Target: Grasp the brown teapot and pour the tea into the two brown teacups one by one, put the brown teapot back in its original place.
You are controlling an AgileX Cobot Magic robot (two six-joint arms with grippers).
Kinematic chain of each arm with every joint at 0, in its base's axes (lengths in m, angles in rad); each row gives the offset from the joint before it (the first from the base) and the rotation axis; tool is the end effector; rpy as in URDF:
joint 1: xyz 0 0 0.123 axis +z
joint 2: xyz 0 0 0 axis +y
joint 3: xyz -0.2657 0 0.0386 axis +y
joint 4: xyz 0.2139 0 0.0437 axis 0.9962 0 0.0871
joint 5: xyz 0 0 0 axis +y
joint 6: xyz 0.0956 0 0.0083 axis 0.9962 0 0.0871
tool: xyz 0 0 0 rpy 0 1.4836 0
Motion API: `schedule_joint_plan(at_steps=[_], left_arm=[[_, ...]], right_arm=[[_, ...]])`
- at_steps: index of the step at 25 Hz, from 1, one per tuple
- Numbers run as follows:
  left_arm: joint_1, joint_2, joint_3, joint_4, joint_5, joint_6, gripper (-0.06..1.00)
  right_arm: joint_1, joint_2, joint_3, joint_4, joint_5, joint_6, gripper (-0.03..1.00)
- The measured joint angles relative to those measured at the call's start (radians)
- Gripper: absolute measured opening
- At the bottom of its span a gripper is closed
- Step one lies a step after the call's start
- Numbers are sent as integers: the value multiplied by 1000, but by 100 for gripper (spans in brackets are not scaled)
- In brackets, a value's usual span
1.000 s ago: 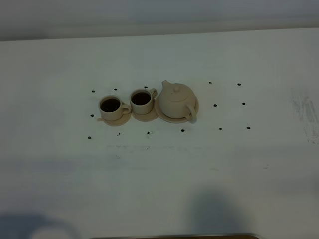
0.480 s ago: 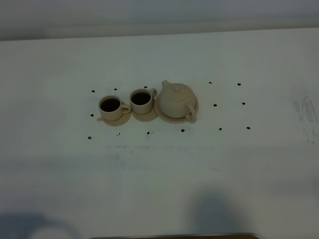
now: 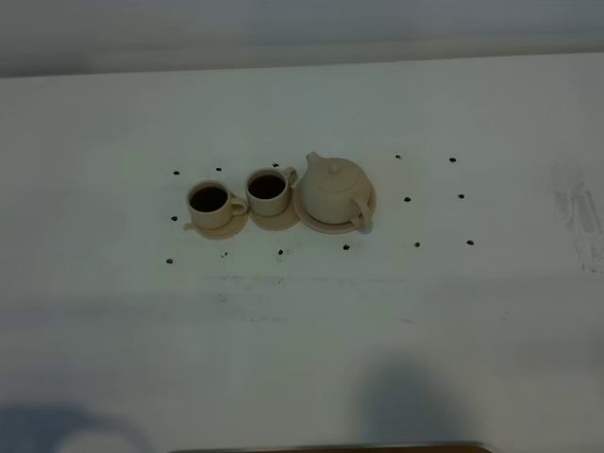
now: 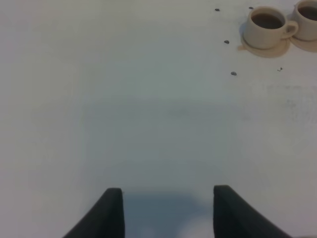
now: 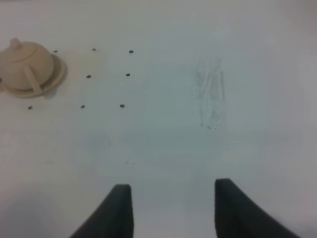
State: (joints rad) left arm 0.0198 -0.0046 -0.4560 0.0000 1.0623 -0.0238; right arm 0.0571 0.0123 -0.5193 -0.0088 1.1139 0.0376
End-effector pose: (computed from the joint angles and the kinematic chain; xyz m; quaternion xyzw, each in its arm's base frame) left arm -0.0102 -0.0002 0.2473 -0.0188 0.8635 -0.0010 0.5039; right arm -0.0161 -0.0017 0.2592 -0.0081 0.8650 0.0194 0.5013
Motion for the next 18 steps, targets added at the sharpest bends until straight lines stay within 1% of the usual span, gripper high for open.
schedule_joint_plan(at_steps=[18], left_arm=[[0, 0, 0, 0, 0, 0, 48]], right_arm=[[0, 0, 0, 1, 0, 0, 37]])
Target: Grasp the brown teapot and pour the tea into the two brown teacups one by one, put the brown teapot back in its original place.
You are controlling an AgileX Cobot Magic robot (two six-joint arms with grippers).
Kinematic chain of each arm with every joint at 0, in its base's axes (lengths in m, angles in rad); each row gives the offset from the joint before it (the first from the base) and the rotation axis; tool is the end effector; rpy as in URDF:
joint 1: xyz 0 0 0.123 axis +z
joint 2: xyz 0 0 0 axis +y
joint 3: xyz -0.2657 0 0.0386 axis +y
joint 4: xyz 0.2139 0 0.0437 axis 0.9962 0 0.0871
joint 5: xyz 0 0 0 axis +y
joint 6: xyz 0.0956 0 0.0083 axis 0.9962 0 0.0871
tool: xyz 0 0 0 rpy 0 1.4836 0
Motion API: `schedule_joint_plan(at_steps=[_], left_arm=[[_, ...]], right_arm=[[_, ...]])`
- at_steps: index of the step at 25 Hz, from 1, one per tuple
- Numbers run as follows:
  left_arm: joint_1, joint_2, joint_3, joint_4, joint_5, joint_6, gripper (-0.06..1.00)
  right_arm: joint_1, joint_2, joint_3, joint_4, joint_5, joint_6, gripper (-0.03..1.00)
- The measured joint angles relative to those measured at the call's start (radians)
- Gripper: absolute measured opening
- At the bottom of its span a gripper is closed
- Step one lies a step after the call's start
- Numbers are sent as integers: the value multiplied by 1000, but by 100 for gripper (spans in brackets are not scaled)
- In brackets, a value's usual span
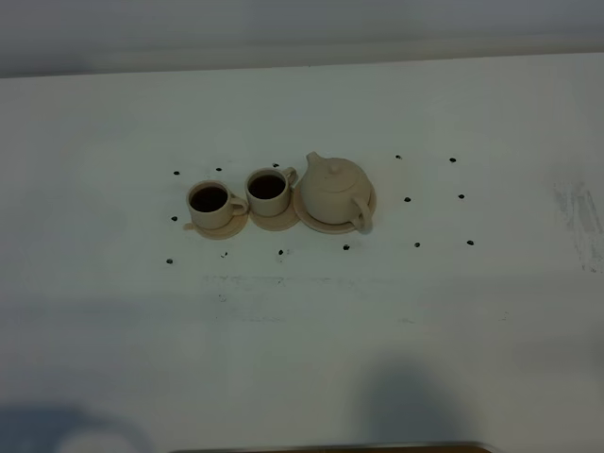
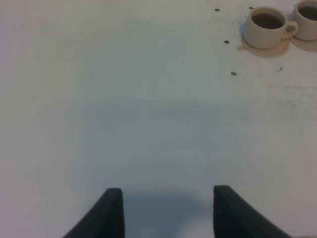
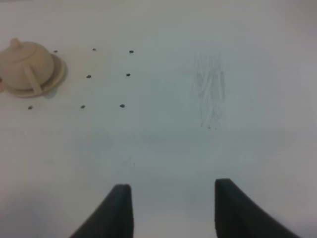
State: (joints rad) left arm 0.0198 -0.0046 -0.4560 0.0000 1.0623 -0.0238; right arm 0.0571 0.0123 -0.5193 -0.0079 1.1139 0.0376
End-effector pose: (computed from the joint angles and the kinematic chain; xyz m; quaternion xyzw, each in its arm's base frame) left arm -0.0102 -0.0002 0.2473 -0.0188 0.8635 -0.0010 0.5039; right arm -0.0161 -0.0016 0.2592 -0.0082 0.8650 0.0198 0.5013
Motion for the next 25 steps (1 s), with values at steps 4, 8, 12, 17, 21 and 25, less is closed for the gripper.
schedule_joint_plan(at_steps=[4, 8, 12, 17, 21, 25], left_arm=[[0, 0, 0, 0, 0, 0, 48], [0, 0, 0, 0, 0, 0, 48], [0, 0, 0, 0, 0, 0, 48], [0, 0, 0, 0, 0, 0, 48], [0, 0, 0, 0, 0, 0, 48], [0, 0, 0, 0, 0, 0, 48]], right_arm=[[0, 0, 0, 0, 0, 0, 37], [0, 0, 0, 0, 0, 0, 37], [0, 0, 0, 0, 0, 0, 37], [0, 0, 0, 0, 0, 0, 37], [0, 0, 0, 0, 0, 0, 37], [0, 0, 0, 0, 0, 0, 37]])
